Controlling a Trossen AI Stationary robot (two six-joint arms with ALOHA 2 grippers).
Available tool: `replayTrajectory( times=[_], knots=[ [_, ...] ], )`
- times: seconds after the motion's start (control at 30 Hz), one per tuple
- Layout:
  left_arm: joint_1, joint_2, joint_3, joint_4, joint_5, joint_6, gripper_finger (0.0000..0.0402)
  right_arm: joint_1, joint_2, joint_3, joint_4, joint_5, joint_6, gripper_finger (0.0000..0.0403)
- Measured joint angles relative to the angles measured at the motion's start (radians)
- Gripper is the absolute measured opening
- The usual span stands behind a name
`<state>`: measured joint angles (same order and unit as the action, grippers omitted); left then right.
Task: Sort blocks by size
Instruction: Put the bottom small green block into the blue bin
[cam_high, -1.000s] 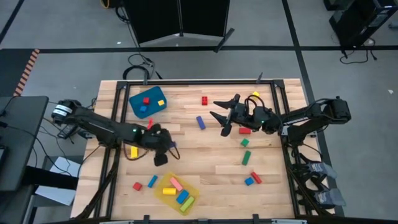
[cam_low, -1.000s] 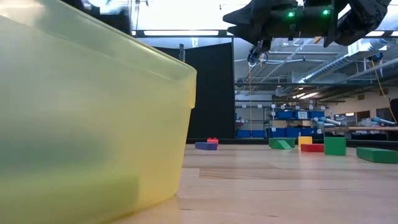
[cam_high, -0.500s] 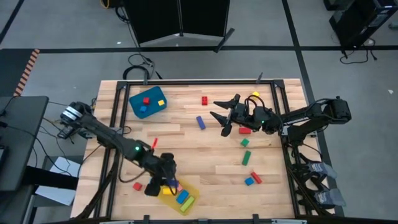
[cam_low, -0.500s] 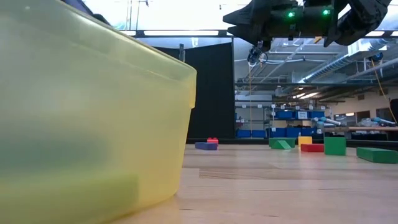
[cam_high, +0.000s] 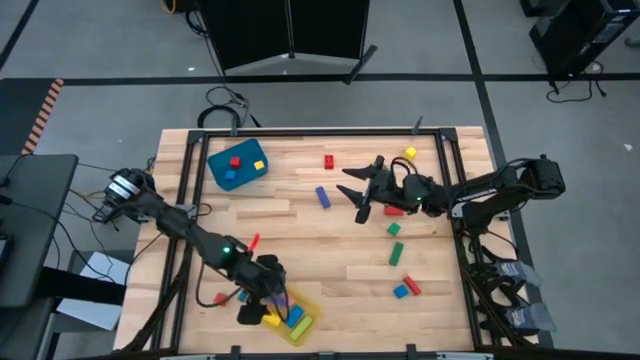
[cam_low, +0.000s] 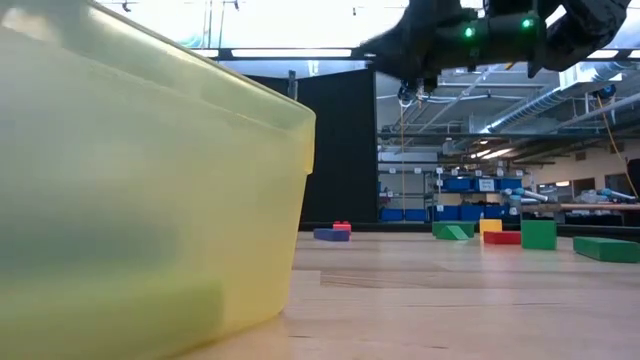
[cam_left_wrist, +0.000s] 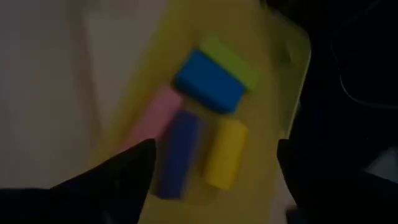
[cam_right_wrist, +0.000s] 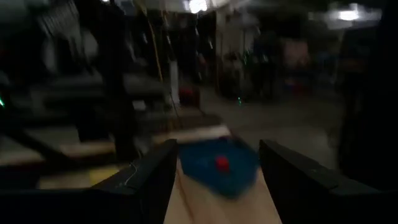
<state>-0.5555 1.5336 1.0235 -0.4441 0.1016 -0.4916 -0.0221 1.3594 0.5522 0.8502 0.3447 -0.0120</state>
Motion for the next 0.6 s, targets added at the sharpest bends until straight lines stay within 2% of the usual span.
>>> replayTrajectory(
  times=[0.17, 0.3, 0.37, 0.47, 0.6],
  knots=[
    [-0.046, -0.116, 0.016, 0.019, -0.195, 0.112, 0.0336, 0.001, -0.011, 0.000, -0.243, 0.100, 0.064, 0.0245],
    [-0.082, -0.231, 0.008, 0.012, -0.424, 0.200, 0.0306, 0.016, -0.058, 0.001, -0.428, 0.074, 0.165, 0.0254],
    [-0.099, -0.290, -0.008, 0.015, -0.517, 0.243, 0.0289, 0.042, -0.093, 0.016, -0.575, 0.060, 0.216, 0.0257],
    [-0.103, -0.376, -0.059, 0.033, -0.614, 0.287, 0.0266, 0.092, -0.139, 0.064, -0.836, 0.083, 0.275, 0.0258],
    [-0.084, -0.480, -0.179, 0.133, -0.685, 0.332, 0.0244, 0.165, -0.177, 0.115, -1.120, 0.140, 0.361, 0.0259]
  ],
)
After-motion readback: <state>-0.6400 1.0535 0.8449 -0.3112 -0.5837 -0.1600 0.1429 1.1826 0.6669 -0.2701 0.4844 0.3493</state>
